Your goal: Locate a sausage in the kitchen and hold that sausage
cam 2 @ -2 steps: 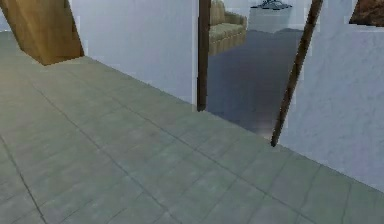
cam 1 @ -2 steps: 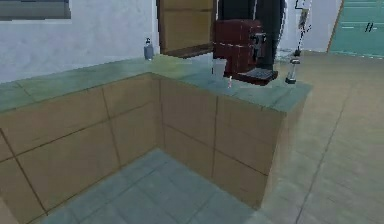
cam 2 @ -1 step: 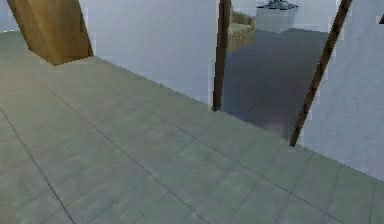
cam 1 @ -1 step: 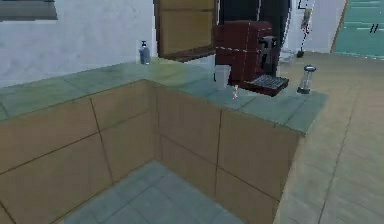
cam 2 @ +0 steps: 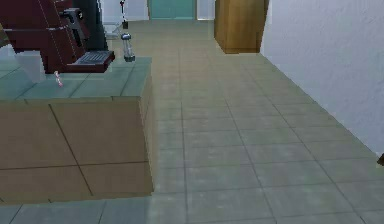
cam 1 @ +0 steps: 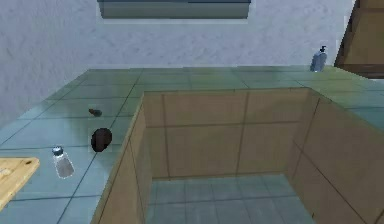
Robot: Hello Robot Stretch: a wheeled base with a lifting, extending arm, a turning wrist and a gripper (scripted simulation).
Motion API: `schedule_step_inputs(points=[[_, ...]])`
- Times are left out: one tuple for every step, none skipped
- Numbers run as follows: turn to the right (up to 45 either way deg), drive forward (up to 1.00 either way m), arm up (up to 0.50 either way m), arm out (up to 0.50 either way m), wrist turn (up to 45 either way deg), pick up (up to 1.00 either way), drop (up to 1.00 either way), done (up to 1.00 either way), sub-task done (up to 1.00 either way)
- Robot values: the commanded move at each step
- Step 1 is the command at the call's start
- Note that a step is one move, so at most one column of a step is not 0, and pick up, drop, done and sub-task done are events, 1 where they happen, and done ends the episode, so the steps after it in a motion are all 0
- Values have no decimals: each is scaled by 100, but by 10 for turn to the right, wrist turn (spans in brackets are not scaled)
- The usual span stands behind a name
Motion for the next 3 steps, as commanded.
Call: schedule_step_inputs(points=[[-30,0,0,0,0,0,0,0,0],[0,80,0,0,0,0,0,0,0],[-450,0,0,0,0,0,0,0,0]])
